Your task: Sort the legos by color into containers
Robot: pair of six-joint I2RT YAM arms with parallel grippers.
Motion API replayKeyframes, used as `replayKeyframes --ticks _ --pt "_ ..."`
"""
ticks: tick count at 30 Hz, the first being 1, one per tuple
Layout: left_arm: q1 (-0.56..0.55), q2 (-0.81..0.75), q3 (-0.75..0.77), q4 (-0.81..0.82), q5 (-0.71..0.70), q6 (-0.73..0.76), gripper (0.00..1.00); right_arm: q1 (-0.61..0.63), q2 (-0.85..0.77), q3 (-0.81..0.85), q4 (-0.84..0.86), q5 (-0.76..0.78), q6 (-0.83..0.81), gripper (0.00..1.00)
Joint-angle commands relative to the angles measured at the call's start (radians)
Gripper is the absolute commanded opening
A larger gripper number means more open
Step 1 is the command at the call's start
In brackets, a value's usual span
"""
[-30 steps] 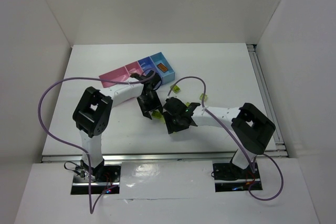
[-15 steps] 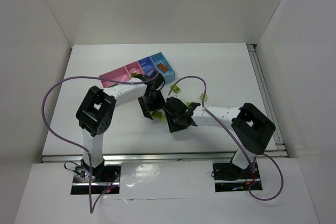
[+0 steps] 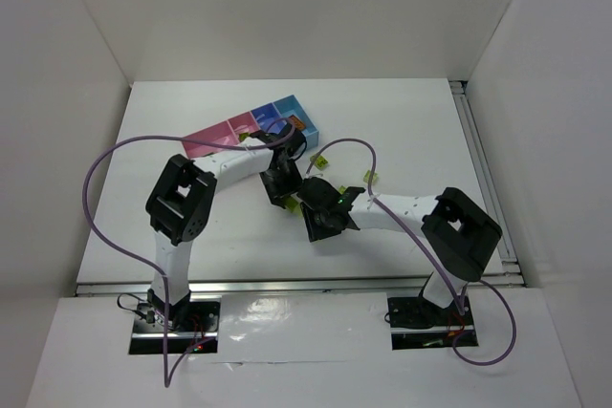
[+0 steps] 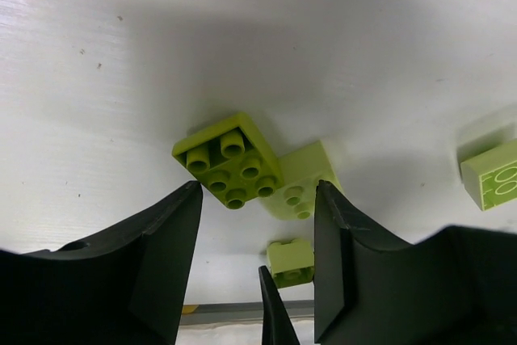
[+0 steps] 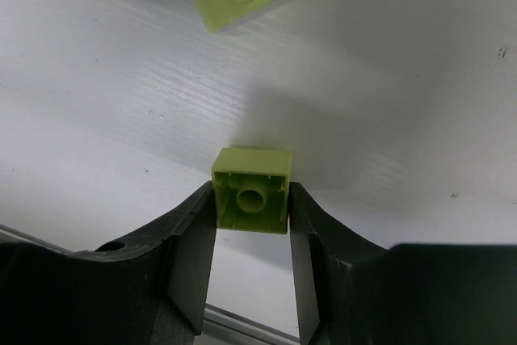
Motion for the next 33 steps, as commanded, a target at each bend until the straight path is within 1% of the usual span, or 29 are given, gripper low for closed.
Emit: replayKeyframes --ticks 1,3,6,8,10,13,16,19,22,25,28,30,33 --pt "-0.002 0.037 -0.002 -0.020 -0.063 -0.008 0.61 0.007 -0.044 -0.006 0.008 0.031 0.000 0.37" --pt "-0.002 0.024 -0.003 -0.030 -0.073 0.001 0.63 0.007 -0.044 -0.006 0.008 0.031 0.000 0.37" --pt "-0.002 -0.011 -0.023 -0.021 -0.086 0.015 0.72 0.007 -0.044 -0.006 -0.001 0.031 0.000 0.37" --pt "-0.002 -0.032 -0.048 0.001 -0.095 0.024 0.76 0.007 -0.044 -0.006 -0.001 0.031 0.000 0.37" --pt "-0.002 -0.051 -0.058 0.015 -0.095 0.042 0.81 0.007 -0.033 0.003 -0.001 0.031 0.000 0.36" --pt "-0.002 -0.095 -0.068 0.015 -0.118 0.053 0.83 0.007 -0.033 0.003 -0.010 0.031 0.000 0.36" --pt "0.008 -0.118 -0.108 0.027 -0.127 -0.003 0.82 0.007 -0.033 0.003 -0.010 0.031 0.000 0.36" --pt "0.018 -0.132 -0.128 0.038 -0.097 -0.052 0.82 0.007 -0.033 0.003 -0.010 0.031 0.000 0.36" --pt "0.018 -0.112 -0.116 0.050 -0.075 -0.053 0.83 0.007 -0.033 0.012 -0.019 0.031 -0.009 0.36" --pt "0.027 -0.092 -0.098 0.062 -0.046 -0.063 0.89 0.007 -0.033 0.012 -0.019 0.031 -0.009 0.36" --pt "0.027 -0.103 -0.108 0.082 -0.046 -0.073 0.94 0.007 -0.033 0.012 -0.030 0.031 -0.009 0.36" --pt "0.027 -0.103 -0.108 0.095 -0.046 -0.085 0.94 0.007 -0.024 0.012 -0.030 0.031 -0.009 0.36" --pt "0.027 -0.062 -0.096 0.073 -0.055 -0.109 0.86 0.007 -0.013 0.012 -0.021 0.019 -0.009 0.36"
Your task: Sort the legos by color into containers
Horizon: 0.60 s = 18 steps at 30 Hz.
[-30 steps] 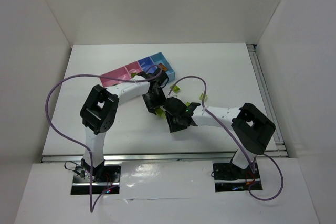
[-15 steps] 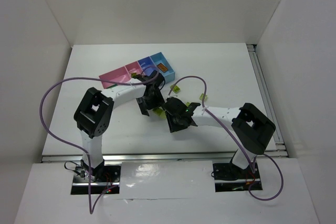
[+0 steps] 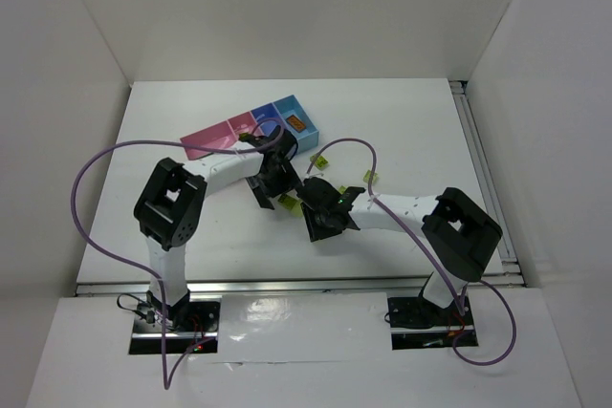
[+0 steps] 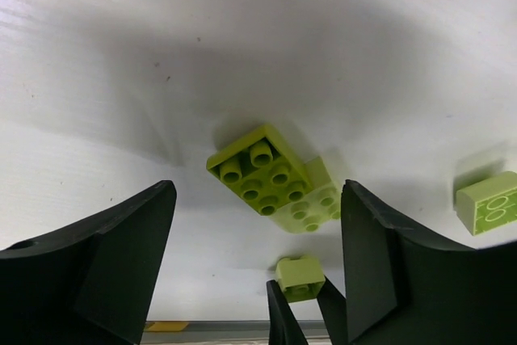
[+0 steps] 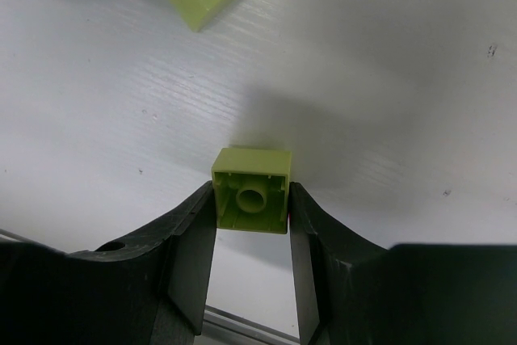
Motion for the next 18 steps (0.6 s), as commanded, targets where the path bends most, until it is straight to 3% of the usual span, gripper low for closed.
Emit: replayKeyframes --ticks 1,11,16,18 --pt "0.012 0.041 0.051 -0.020 0.002 -0.049 0.84 0.007 -0.012 0.012 -0.012 -0.002 -0.005 0.36" --pt "0.012 0.133 0.129 -0.099 -0.018 -0.092 0.71 0.007 -0.012 0.012 -0.012 -0.002 -0.015 0.35" --pt "0.021 0.133 0.139 -0.108 -0.018 -0.083 0.40 0.007 -0.013 0.012 -0.012 0.007 -0.015 0.32" --pt "0.021 0.119 0.139 -0.108 -0.018 -0.060 0.32 0.007 -0.022 0.012 -0.022 0.021 -0.015 0.32"
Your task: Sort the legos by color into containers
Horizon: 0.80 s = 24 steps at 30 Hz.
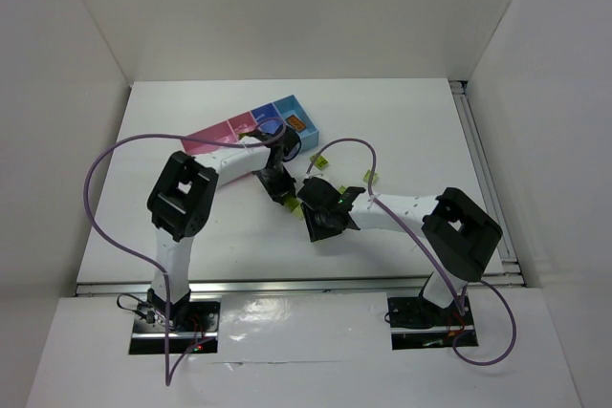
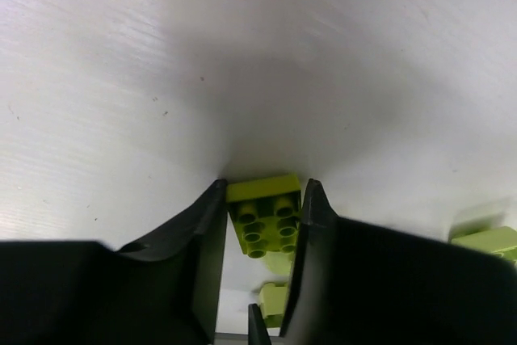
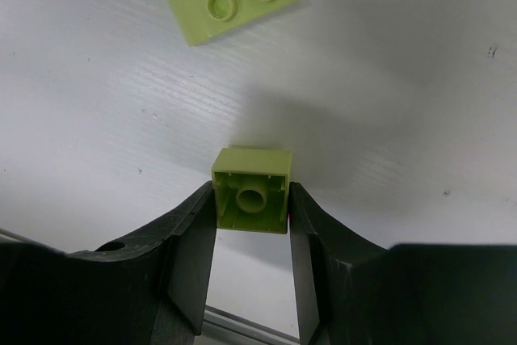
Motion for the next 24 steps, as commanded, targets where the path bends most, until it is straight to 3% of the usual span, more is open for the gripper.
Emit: replayKeyframes --ticks 1,6,13,19,24 --pt "0.017 -0.010 0.038 -0.029 -0.011 0.017 0.29 0.007 -0.023 0.012 -0.022 0.023 -0.010 0.32" --pt "0.026 -0.063 0.098 -0.050 -0.042 0.074 0.24 0.007 -0.108 0.012 -0.041 0.065 0.000 0.32" --pt "0.057 -0.094 0.244 -0.116 -0.116 0.141 0.23 0.007 -0.150 0.074 -0.109 0.159 -0.009 0.31" --pt "0.159 -0.103 0.347 -0.153 -0.183 0.224 0.23 -0.057 -0.132 0.176 -0.109 0.179 -0.059 0.31" --pt "0.264 -0.050 0.408 -0.153 -0.157 0.315 0.25 -0.149 -0.052 0.328 -0.068 0.153 -0.125 0.31"
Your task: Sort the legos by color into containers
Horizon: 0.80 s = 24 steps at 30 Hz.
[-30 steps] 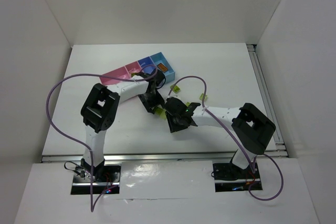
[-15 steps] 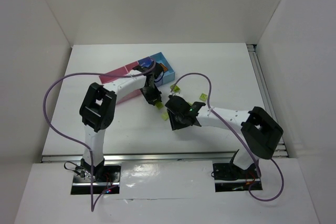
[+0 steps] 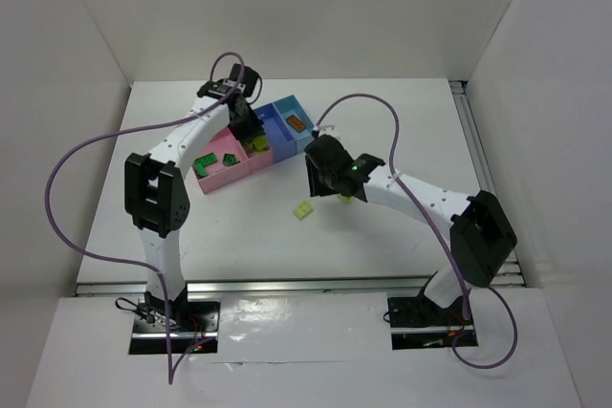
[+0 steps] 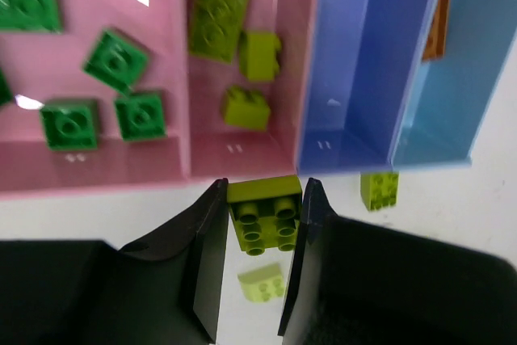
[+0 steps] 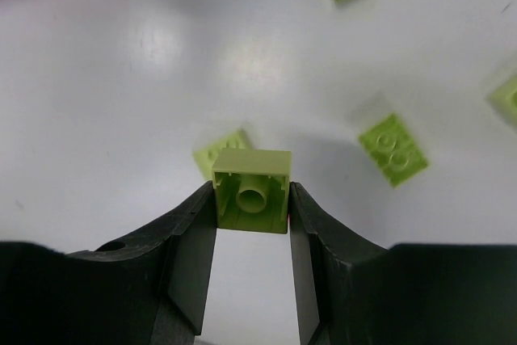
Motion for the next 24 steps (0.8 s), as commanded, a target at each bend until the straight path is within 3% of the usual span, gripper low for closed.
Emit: replayKeyframes --ticks 1,11,12,13,17,19,24 --pt "0.062 0.038 0.066 -0.036 0.002 0.089 0.25 -0.050 0.068 0.124 0.029 0.002 -0.054 0.31" --pt "0.114 0.187 0.215 -0.053 0.054 0.146 0.36 -0.159 0.329 0.477 0.075 -0.085 -0.133 0.31" --pt "0.114 0.207 0.226 -0.053 0.066 0.160 0.39 -0.170 0.351 0.532 0.086 -0.096 -0.133 0.31" --pt "0.114 0.207 0.226 -0.062 0.079 0.169 0.53 -0.170 0.374 0.561 0.086 -0.117 -0.133 0.31" --pt "0.114 0.218 0.238 -0.062 0.090 0.178 0.83 -0.181 0.486 0.708 0.077 -0.153 -0.152 0.31" --pt "0.114 0.196 0.238 -0.062 0.090 0.178 0.88 -0.181 0.536 0.767 0.090 -0.171 -0.152 0.31" --pt "0.133 0.086 0.228 -0.071 0.090 0.189 0.89 -0.181 0.641 0.857 0.110 -0.209 -0.143 0.31"
